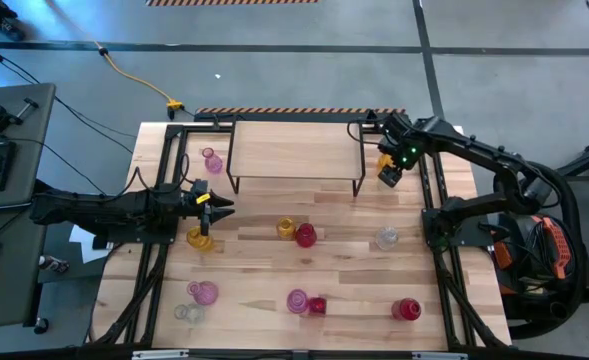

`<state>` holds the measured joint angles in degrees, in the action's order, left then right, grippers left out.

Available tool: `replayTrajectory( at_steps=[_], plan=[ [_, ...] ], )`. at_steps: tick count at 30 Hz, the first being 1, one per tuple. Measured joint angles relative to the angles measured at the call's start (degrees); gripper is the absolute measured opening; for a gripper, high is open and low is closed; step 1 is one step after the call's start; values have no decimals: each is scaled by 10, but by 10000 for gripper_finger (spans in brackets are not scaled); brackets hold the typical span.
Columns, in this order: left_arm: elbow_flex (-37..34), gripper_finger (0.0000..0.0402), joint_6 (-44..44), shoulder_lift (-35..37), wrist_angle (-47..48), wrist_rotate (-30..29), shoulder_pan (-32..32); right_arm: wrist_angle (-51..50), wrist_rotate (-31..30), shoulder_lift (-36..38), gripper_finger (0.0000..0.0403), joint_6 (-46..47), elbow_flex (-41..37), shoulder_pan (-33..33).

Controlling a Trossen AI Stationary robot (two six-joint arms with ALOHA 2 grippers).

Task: Sort vases onto shelf
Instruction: Put the top right transparent vase on the shelf

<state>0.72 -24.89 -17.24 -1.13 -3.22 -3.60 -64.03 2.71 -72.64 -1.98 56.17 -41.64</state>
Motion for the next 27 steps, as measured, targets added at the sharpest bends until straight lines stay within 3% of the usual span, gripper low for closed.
replayTrajectory(
  at_steps=[9, 27],
  plan=[
    [0, 147, 0, 0, 0, 0, 0, -3, -4, 0, 243, 18, -3, 34],
    [0, 147, 0, 0, 0, 0, 0, 22, -7, 0, 225, 31, -36, 34]
  ],
)
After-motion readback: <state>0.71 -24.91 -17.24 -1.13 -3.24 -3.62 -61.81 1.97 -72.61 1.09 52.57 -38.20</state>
